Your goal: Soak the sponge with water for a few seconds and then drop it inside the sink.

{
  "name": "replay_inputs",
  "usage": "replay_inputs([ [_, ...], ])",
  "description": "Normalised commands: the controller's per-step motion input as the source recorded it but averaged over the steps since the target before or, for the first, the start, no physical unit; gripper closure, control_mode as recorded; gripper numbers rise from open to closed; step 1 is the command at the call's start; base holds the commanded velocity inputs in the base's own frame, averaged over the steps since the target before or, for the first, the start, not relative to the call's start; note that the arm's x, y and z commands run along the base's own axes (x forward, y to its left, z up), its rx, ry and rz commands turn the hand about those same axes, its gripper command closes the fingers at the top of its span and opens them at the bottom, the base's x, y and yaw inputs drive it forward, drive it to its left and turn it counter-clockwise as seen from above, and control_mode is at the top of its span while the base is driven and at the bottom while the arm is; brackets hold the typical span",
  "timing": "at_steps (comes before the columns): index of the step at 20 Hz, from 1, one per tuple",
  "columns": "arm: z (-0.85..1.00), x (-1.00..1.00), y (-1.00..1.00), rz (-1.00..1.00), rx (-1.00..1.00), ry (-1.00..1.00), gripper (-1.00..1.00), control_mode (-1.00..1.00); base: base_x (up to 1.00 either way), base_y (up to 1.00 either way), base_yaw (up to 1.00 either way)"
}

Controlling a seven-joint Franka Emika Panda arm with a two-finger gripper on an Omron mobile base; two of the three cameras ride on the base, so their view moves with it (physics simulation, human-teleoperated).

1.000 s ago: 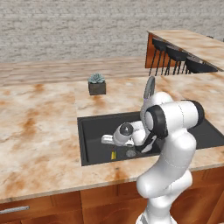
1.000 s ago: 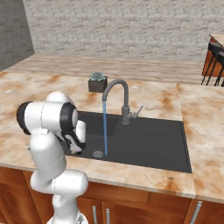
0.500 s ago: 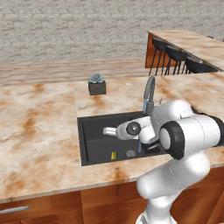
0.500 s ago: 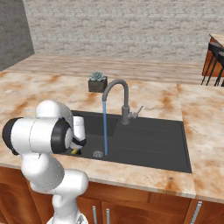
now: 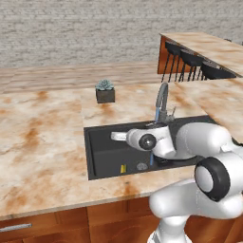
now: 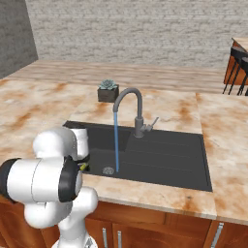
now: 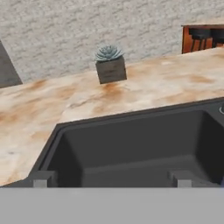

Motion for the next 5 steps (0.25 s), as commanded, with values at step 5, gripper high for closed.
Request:
replay_inputs([
  [5,0.77,-0.2,0.13,0.01,-0.14,-0.04,-1.0,-1.0,0.0,0.0,0.0],
])
